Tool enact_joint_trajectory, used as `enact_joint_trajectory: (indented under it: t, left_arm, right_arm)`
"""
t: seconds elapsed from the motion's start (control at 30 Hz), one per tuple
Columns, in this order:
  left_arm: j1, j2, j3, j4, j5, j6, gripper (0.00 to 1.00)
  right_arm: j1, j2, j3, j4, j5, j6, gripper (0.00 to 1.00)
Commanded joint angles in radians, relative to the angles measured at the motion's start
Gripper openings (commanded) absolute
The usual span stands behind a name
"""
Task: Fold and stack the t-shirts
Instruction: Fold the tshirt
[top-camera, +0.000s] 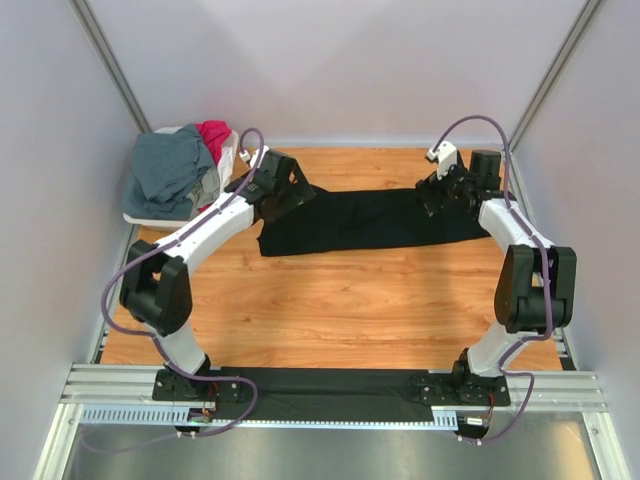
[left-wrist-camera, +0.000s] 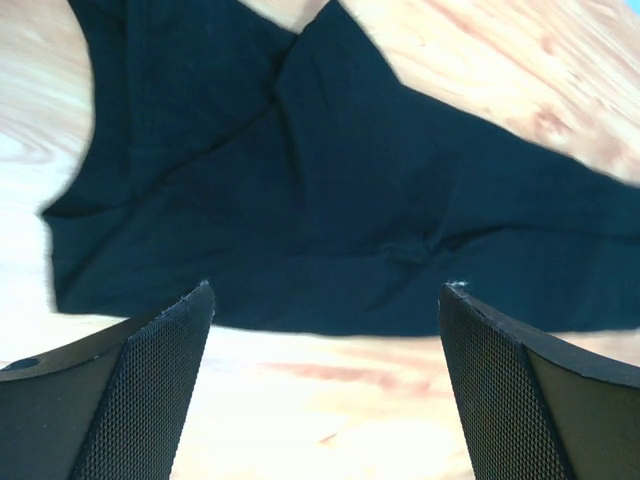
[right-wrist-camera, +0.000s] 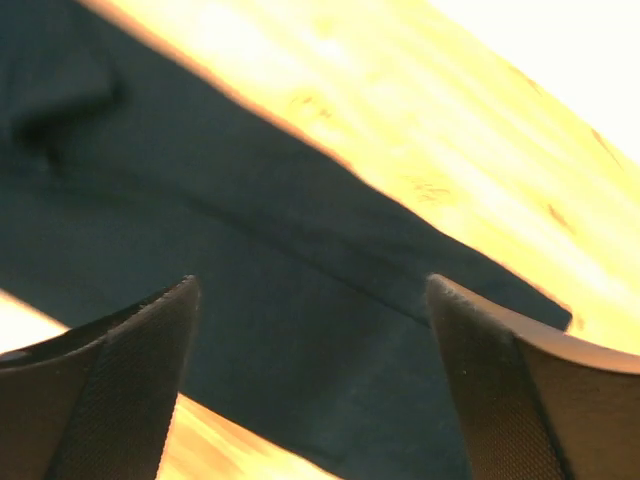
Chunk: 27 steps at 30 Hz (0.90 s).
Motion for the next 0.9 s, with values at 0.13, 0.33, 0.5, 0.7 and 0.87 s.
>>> enact_joint_trajectory:
  t: [0.13, 0.33, 0.5, 0.7, 0.87]
  left_arm:
    - [-0.021, 0.168, 0.109, -0.077, -0.068, -0.375, 0.99]
    - [-0.043, 0.27, 0.17, -0.158, -0.114, -0.534, 0.99]
    - [-0.043, 0.377, 0.272, -0.261, -0.11, -0.599, 0.99]
    - [-0.038, 0.461, 0.284, -0.296, -0.119, -0.637, 0.99]
    - [-0.012, 0.53, 0.325, -0.313, -0.09, -0.576, 0.99]
  right_arm:
    - [0.003, 0.125, 0.114, -0.096, -0.19, -0.447, 1.0]
    - [0.001, 0.274, 0.271, -0.305, -0.185, -0.64, 1.0]
    - [0.001, 0.334, 0.269, -0.371, -0.154, -0.748, 1.0]
    - [0.001, 0.342, 0.202, -0.337, -0.081, -0.766, 1.0]
    - [0.015, 0.322, 0.107, -0.288, -0.042, -0.687, 0.99]
